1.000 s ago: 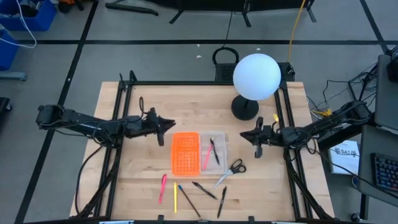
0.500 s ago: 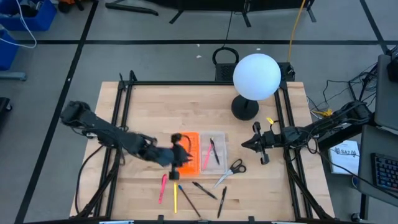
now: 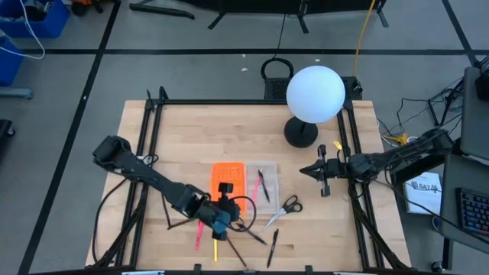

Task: Pick & place school supplies into a supply box
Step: Put the black pen into the orange supply box

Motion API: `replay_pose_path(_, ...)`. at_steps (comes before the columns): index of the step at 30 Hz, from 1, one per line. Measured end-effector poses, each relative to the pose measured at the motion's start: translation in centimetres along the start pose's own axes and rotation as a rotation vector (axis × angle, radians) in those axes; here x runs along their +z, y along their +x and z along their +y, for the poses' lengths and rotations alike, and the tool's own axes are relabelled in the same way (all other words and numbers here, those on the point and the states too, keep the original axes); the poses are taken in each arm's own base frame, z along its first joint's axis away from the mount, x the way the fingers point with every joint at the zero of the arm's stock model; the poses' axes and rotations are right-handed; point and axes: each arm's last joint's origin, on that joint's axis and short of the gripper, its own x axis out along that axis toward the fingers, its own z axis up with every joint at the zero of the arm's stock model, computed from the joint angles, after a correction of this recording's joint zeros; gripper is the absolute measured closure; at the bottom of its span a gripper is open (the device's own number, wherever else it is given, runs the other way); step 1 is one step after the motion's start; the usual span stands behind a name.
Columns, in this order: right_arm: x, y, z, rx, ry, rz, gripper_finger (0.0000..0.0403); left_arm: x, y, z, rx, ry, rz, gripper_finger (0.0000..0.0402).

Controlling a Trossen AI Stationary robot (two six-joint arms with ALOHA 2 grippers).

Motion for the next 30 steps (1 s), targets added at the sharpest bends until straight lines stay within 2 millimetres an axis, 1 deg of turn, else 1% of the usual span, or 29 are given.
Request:
replay_pose_path(4,0.1,-0.7,-0.2,0.001,-0.01,-0.003,0.0403,-0.6,1.6,-0.8,-0.02,0.018,0.044,0.0334)
replay_pose_path(7,0.5,-1.0,-0.3,-0.002,-0.001,-0.039,0.0403,0.3,3.0,-1.3,-0.032,-0.063,0.089,0.0334)
replay_pose_path(9,0.7,-1.2,-0.4,-0.003,0.005,-0.061,0.0403,1.3,4.1,-1.7,-0.044,-0.077,0.134,0.0334)
replay_pose_path(14,0.7,-1.2,-0.4,-0.002,0.0,-0.063,0.0403,3.4,7.0,-3.8,-0.117,0.043,0.238,0.0334)
replay_pose_path(18,0.6,-1.1,-0.4,0.0,0.019,-0.049,0.0403,3.9,8.8,-4.8,-0.169,0.091,0.402,0.0334)
replay_pose_path(21,0.6,-1.2,-0.4,0.002,0.031,-0.047,0.0403,4.6,9.4,-5.2,-0.207,0.133,0.45,0.0334)
replay_pose_path(25,0.4,-1.2,-0.4,0.001,0.041,-0.054,0.0403,6.0,9.6,-6.0,-0.305,0.177,0.39,0.0334)
replay_pose_path(28,0.2,-1.1,-0.3,0.002,0.039,-0.048,0.0403,6.0,9.8,-6.3,-0.328,0.194,0.397,0.0331)
replay_pose_path(30,0.2,-1.2,-0.4,0.001,0.039,-0.048,0.0403,5.8,9.9,-6.3,-0.327,0.199,0.407,0.0318)
